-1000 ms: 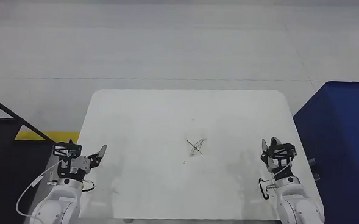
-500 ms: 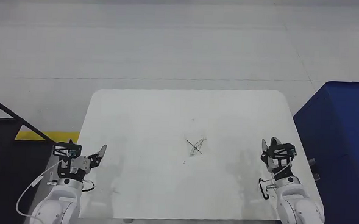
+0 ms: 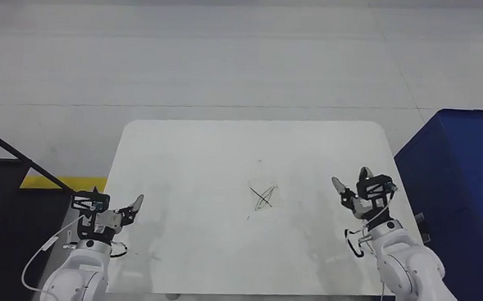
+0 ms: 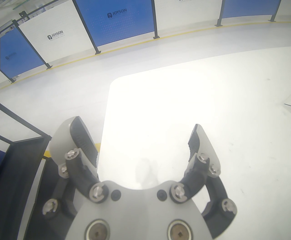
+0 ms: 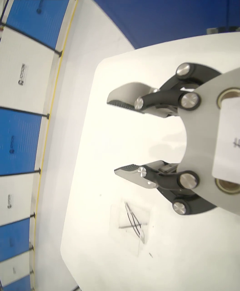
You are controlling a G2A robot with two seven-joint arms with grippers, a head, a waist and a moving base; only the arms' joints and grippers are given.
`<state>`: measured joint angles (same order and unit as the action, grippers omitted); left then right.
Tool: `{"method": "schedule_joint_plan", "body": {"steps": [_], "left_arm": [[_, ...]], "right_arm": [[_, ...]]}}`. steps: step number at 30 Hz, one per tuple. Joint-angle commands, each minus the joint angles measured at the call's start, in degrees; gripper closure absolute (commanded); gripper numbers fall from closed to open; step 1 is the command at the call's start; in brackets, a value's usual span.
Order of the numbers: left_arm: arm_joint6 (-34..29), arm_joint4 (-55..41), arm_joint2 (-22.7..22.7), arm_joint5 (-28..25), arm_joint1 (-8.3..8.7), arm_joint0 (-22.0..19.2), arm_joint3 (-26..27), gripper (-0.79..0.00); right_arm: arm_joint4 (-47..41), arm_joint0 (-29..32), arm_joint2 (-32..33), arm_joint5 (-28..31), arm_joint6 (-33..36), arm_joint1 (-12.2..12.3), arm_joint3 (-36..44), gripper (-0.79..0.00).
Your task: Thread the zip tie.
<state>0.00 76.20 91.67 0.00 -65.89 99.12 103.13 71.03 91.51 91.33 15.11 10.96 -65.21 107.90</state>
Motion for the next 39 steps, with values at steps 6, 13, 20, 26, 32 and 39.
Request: {"method": "schedule_joint_plan", "body": {"steps": [6,13,20,26,32,39], "left_arm": [[0.0,0.0,0.0,0.0,0.0,0.0,0.0,-0.785],[0.0,0.0,0.0,0.0,0.0,0.0,0.0,-0.785],[-5.73,-13.6,3.88,-2.15,-0.23,-2.51,-0.58,-0.785],[-7.91,-14.75,4.61,-3.68,-0.12,-2.67,-0.1,-0.785],[-7.91,-14.75,4.61,-3.68,-0.12,-2.67,-0.1,-0.785],[-7.91,-14.75,4.61,-3.68,-0.12,-2.67,-0.1,-0.785]], "right_arm": [[0.61,-13.91,-10.18,10.55,13.8,-0.18,-1.73,-0.785],[0.61,-13.91,-10.18,10.55,13.8,-0.18,-1.73,-0.785],[-6.1,-14.52,-8.19,20.52,19.29,0.56,-5.61,-0.785],[-18.5,-29.9,-14.47,31.07,36.46,0.62,-16.23,-0.785],[-25.78,-44.07,-22.56,34.03,42.04,-0.54,-24.85,-0.785],[-25.78,-44.07,-22.56,34.03,42.04,-0.54,-24.85,-0.785]]}}
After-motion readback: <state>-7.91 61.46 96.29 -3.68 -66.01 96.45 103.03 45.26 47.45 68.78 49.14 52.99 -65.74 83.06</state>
